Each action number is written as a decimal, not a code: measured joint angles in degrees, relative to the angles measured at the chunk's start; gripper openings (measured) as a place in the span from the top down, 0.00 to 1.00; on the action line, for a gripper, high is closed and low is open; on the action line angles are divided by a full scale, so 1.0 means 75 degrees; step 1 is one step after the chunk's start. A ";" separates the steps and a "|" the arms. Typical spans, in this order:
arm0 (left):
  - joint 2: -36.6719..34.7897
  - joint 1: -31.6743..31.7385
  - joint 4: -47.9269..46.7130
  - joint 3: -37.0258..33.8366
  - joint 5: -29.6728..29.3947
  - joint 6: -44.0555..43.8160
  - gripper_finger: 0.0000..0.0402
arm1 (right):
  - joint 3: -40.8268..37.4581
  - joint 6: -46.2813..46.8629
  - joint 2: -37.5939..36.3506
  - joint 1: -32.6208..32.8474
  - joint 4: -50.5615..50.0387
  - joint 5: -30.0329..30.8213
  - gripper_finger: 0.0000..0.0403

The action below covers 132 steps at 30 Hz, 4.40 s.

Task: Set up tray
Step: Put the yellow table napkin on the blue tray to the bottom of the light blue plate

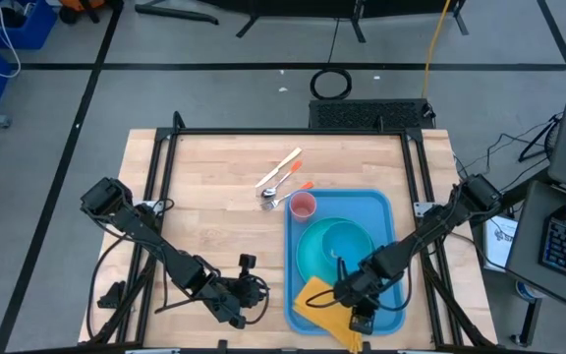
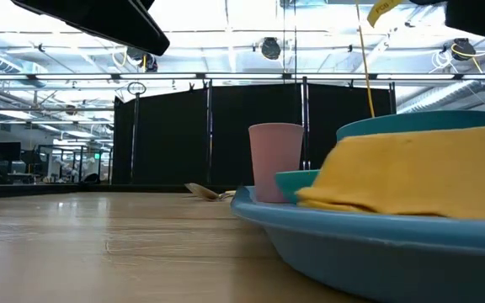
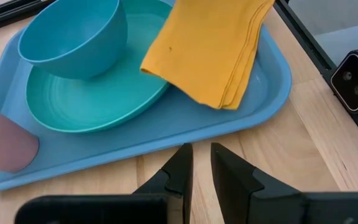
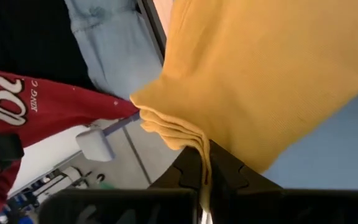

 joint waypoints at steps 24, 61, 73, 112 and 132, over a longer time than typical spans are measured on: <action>0.0000 -0.0008 0.0006 0.0000 0.0131 0.0010 0.84 | -0.1181 0.0828 -0.0880 0.0061 -0.1036 -0.0260 1.00; 0.0000 0.0023 0.0075 0.0000 0.0184 0.0029 0.84 | -0.1603 0.2175 -0.2087 0.0129 -0.1847 0.1100 0.30; 0.0312 0.0531 0.2031 -0.0468 0.0263 -0.1826 0.84 | -0.1603 -0.0026 -0.3518 -0.0282 -0.1817 0.4776 0.30; 0.2549 0.0925 0.5670 0.0805 0.1993 -0.6267 0.22 | -0.1597 -0.5267 -0.3756 -0.0238 0.0163 0.9886 0.30; 0.3628 0.1323 0.4625 0.1828 0.1610 -0.8375 0.30 | -0.2372 -0.5843 -0.3759 -0.0135 0.0894 0.9860 0.32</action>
